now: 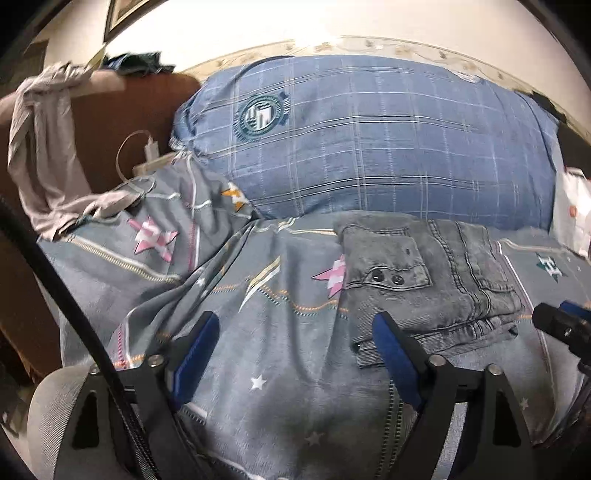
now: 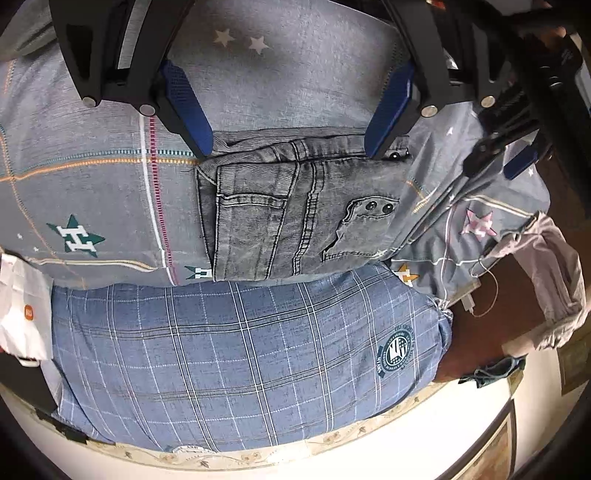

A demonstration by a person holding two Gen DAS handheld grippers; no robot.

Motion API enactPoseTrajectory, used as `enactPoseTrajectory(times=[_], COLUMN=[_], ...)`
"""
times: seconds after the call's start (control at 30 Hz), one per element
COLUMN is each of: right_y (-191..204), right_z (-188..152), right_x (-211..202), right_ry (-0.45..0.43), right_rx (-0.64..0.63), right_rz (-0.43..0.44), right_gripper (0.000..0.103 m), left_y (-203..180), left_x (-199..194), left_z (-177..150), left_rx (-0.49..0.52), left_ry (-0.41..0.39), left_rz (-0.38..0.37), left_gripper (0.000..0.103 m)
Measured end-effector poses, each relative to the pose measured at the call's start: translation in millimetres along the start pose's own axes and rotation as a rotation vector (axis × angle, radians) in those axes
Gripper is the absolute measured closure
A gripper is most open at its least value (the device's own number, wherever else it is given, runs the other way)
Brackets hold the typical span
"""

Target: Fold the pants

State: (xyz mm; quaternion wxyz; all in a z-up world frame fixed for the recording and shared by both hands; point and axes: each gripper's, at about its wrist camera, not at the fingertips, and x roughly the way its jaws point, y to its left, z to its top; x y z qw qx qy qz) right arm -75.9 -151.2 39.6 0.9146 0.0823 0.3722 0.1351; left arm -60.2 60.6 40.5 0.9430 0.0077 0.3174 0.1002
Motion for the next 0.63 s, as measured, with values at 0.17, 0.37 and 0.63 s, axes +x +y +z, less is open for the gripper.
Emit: enactPoseTrajectory(times=[0.17, 0.37, 0.63], right_y=[2, 6, 5], right_z=[-3, -4, 0], right_x=[9, 6, 1], right_ry=[0.036, 0.034, 0.018], right_rx=[-0.009, -0.022, -0.009], right_rz=[0.007, 0.021, 0.052], right_gripper=[0.016, 0.016, 0.016], left_y=[12, 4, -3], left_x=[0, 6, 1], left_z=[3, 6, 7], left_rx=[-0.048, -0.02, -0.016], left_ry=[0.057, 0.12, 0.059], left_rz=[-0.024, -0.054, -0.073], left_gripper=[0.015, 0.015, 0.015])
